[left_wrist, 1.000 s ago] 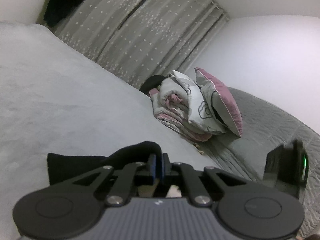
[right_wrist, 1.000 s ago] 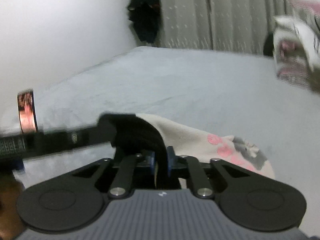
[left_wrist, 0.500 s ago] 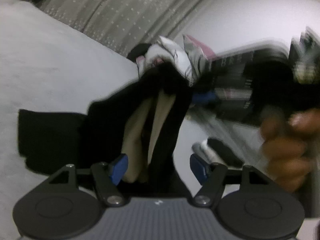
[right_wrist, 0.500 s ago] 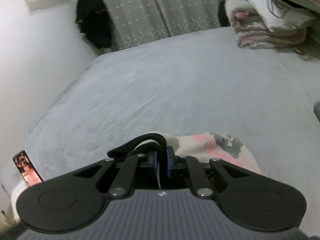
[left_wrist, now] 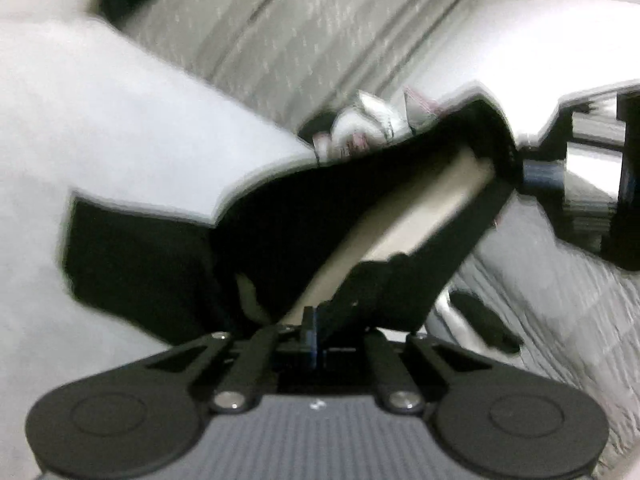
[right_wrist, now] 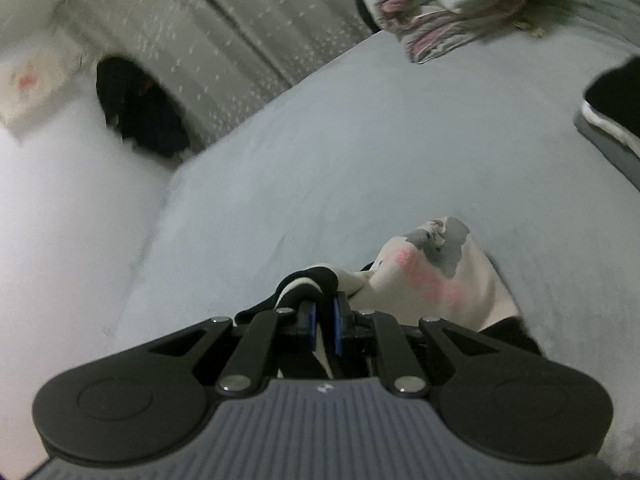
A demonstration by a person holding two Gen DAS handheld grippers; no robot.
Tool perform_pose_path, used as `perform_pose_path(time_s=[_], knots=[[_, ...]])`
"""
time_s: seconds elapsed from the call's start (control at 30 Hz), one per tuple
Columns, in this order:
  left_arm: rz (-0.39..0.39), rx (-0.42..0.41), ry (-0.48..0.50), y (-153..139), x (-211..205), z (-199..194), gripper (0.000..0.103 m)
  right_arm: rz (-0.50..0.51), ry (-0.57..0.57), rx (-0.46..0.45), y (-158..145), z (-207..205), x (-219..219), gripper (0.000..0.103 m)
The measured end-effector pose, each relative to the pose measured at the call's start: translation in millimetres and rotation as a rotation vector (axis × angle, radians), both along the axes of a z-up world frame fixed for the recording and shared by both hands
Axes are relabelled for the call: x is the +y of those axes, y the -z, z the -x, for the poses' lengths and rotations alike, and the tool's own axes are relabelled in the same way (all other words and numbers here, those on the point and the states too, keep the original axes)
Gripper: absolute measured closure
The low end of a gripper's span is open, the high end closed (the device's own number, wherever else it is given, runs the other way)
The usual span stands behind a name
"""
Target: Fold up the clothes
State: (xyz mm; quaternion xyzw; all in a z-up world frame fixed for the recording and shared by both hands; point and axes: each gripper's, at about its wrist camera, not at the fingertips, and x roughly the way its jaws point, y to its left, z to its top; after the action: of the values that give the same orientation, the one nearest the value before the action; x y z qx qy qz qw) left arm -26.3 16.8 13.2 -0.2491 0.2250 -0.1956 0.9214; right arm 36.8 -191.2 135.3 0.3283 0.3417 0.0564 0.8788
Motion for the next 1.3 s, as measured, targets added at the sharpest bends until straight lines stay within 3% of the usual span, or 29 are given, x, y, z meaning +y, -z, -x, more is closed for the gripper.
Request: perform_pose_path(time_s=[0.2, 0.43, 0.57, 0.7, 0.93, 1.3], knots=[[-0.021, -0.094, -0.12, -38.0, 21.1, 30.5, 0.101, -0.156, 0.016, -0.053, -20.7, 34.6, -17.8, 0.092], [-0.091, -0.283, -0.177, -136.8, 42.3, 52.4, 0.101, -0.237, 0.0, -0.192, -65.6, 77.5, -15.6, 0.092], [-0.152, -0.376, -0.193, -177.6, 35.3, 53.6, 0.101, -0.236, -0.005, -0.267, -87.5, 91.0, -11.0, 0.092], [-0.244, -0.385, -0.199, -181.3, 23.6, 30.9, 0.101, -0.181, 0.014, -0.32, -93.0, 82.7, -7.4, 0.092], [-0.426, -0.373, -0.198, -168.1, 1.0, -24.8, 0.101, -0.098, 0.07, -0.303, -63.1, 25.3, -11.3, 0.092], [-0.503, -0.253, -0.229, -116.8, -7.2, -142.3, 0.101, -0.005, 0.086, -0.352, -12.1, -82.1, -18.4, 0.092]])
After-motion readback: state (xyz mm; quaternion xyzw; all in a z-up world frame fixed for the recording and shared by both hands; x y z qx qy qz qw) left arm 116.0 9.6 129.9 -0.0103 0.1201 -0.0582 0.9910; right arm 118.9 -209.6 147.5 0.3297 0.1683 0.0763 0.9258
